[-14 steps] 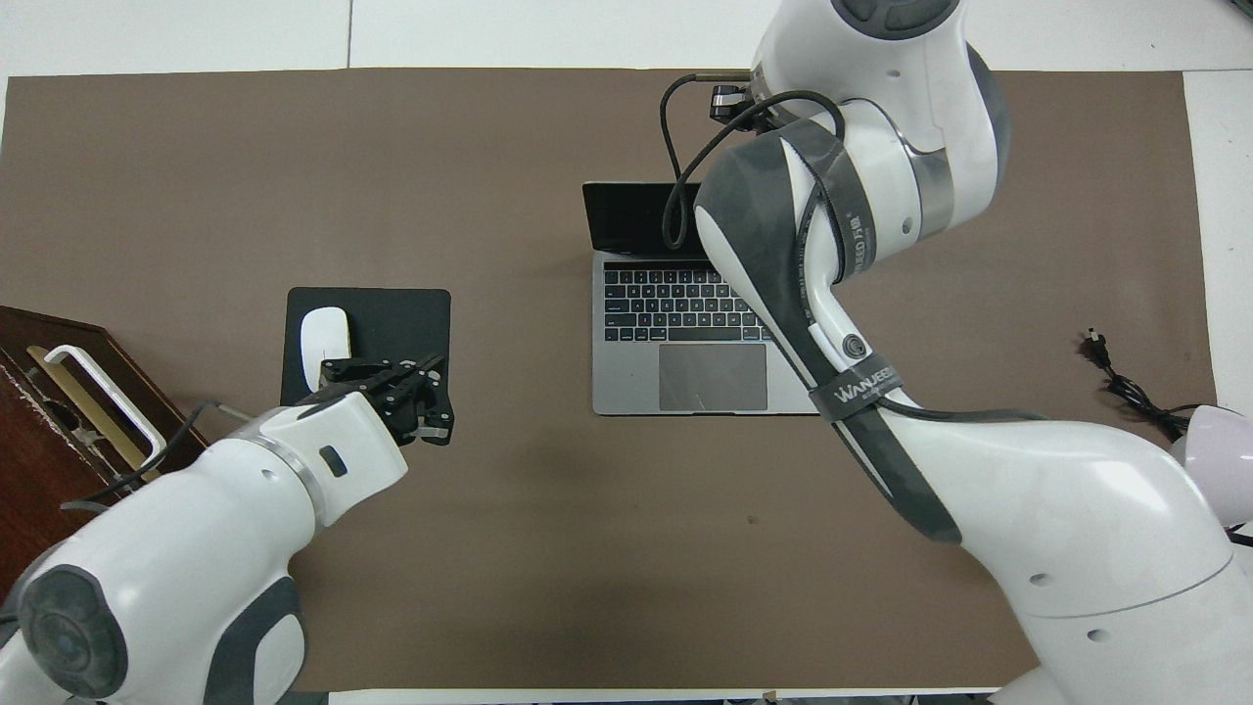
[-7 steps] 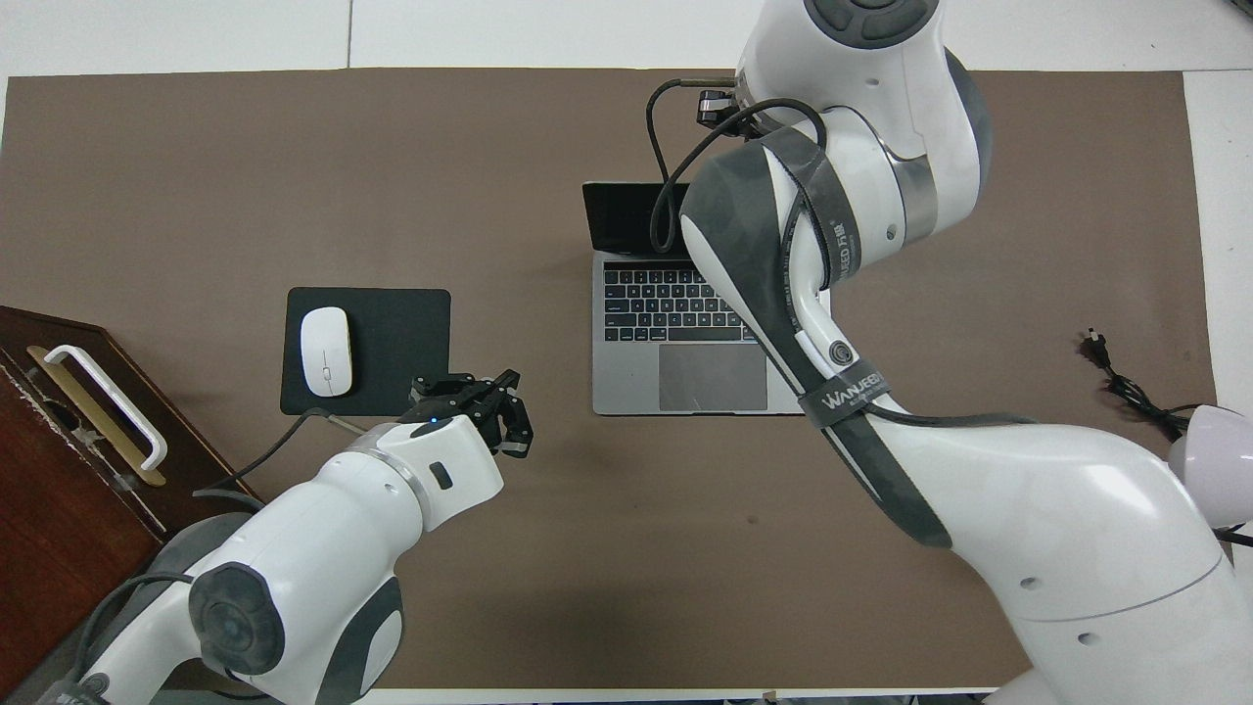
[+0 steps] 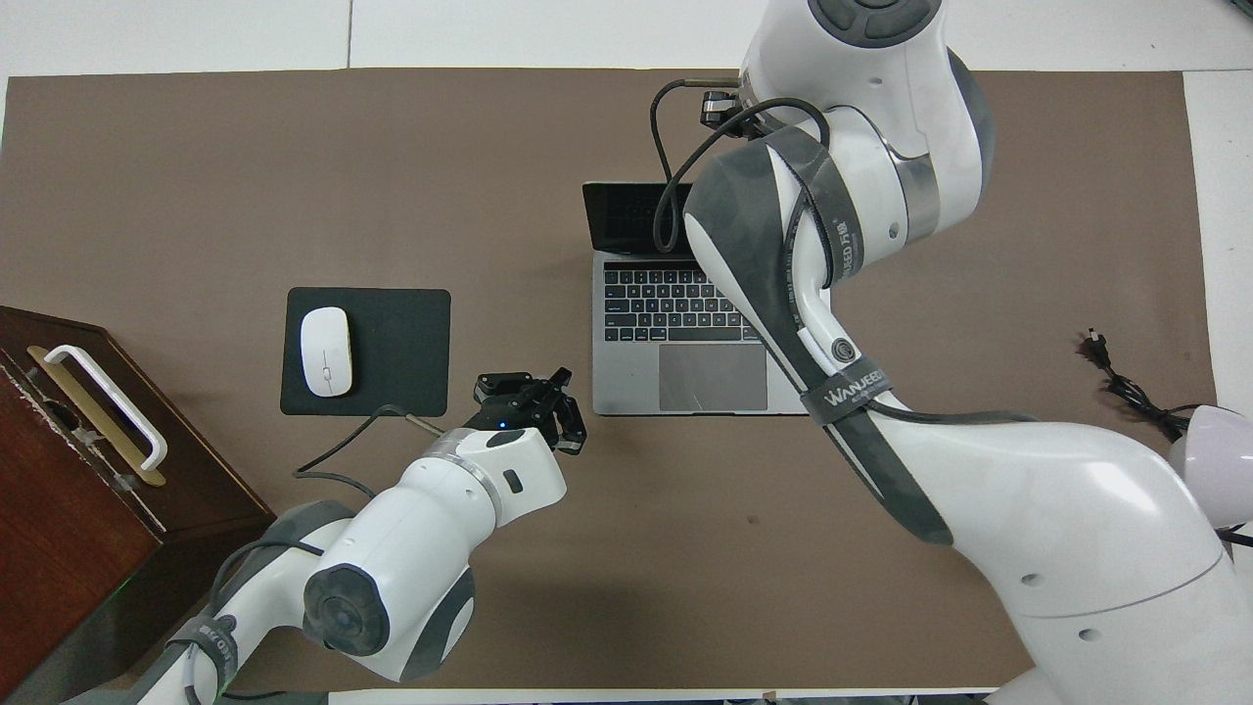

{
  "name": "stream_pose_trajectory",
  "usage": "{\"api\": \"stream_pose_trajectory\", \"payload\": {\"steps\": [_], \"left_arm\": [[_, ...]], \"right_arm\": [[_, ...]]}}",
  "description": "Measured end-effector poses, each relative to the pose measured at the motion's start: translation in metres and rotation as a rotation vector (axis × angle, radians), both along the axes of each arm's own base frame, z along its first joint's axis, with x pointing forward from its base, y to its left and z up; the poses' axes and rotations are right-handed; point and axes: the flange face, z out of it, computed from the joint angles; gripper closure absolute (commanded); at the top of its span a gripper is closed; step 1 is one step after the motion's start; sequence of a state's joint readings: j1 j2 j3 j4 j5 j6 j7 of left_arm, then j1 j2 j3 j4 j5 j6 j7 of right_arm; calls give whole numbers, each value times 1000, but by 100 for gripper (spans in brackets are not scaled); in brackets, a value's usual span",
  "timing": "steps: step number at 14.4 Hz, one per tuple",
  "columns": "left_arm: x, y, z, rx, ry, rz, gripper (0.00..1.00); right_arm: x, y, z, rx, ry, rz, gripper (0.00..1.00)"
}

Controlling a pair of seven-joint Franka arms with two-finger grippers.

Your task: Close laptop with both arms

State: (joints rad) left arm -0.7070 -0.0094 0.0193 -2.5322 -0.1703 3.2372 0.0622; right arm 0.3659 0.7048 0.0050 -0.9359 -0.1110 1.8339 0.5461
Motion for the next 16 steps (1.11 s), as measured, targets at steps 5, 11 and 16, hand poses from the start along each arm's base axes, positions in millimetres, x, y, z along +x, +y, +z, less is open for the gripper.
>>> {"api": "stream_pose_trajectory", "payload": {"steps": [5, 11, 16], "left_arm": [[-7, -19, -59, -7, -66, -23, 100], [-6, -26, -69, -4, -65, -31, 100], [-12, -34, -87, 17, -43, -51, 100]], "right_arm": [[3, -2, -9, 2, -4, -2, 100], [3, -2, -9, 3, -3, -2, 100], [3, -4, -10, 3, -1, -4, 100]]}}
